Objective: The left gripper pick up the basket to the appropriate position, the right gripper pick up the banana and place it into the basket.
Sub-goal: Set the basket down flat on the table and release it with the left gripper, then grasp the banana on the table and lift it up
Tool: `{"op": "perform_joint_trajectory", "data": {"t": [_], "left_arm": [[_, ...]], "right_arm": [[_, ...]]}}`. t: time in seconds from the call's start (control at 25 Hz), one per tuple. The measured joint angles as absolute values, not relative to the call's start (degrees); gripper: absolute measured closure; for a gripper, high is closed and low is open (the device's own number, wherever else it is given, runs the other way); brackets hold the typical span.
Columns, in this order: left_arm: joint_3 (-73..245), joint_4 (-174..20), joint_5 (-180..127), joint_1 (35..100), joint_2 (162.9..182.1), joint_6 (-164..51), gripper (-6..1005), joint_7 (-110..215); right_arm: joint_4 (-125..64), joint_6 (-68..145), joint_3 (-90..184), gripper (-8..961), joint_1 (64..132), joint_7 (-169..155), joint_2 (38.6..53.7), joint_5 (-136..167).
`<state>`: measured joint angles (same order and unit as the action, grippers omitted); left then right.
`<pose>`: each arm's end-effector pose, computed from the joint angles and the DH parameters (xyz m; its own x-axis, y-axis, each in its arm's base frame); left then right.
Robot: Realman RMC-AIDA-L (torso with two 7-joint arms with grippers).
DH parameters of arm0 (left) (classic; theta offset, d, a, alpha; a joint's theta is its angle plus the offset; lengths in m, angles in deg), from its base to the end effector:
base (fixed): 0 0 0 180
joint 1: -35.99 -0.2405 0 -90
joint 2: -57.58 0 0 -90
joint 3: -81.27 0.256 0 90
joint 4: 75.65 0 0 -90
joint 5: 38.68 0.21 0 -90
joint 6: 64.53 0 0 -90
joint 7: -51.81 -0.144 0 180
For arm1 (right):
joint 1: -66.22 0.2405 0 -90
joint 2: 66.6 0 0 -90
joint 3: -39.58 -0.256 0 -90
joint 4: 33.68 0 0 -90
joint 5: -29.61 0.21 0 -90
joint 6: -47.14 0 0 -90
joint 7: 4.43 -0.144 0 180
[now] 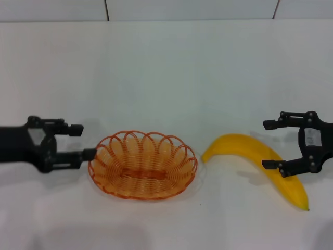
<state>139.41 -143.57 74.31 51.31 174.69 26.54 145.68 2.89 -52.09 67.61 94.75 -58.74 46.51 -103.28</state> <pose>-0.2648 0.2956 0.0447 0.9058 0.3247 0.2721 0.3887 -0.8925 -0.2288 0.3166 0.2948 0.0408 0.9586 -0.0648 -0.2773 -0.1297 -0.9663 -0.2223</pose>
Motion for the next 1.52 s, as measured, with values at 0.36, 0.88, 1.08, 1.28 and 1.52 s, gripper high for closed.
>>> {"op": "perform_joint_trajectory", "data": {"t": [0.36, 0.88, 1.08, 1.28, 1.52], "left_arm": [[127.6, -119.0, 68.7, 50.7, 174.37, 25.5, 327, 112.2], [120.9, -108.3, 68.7, 50.6, 174.27, 27.2, 334, 98.8], [120.8, -108.3, 68.7, 50.6, 174.27, 28.4, 334, 98.8], [120.8, -108.2, 68.6, 51.2, 174.32, 28.6, 333, 99.0], [120.8, -108.0, 68.5, 52.2, 174.49, 28.6, 333, 99.1]], "right_arm": [[2.9, -52.1, 67.6, 75, 94.7, -58.7, 46.57, -102.9], [3.5, -55.6, 67.6, 76, 94.4, -59.0, 46.53, -100.3], [12.4, -64.7, 67.7, 76, 94.7, -65.5, 46.80, -99.7], [32.8, -69.9, 69.5, 76, 95.7, -85.3, 48.82, -99.5], [49.7, -67.9, 75.7, 77, 98.5, -108.1, 49.14, -104.4]]}}
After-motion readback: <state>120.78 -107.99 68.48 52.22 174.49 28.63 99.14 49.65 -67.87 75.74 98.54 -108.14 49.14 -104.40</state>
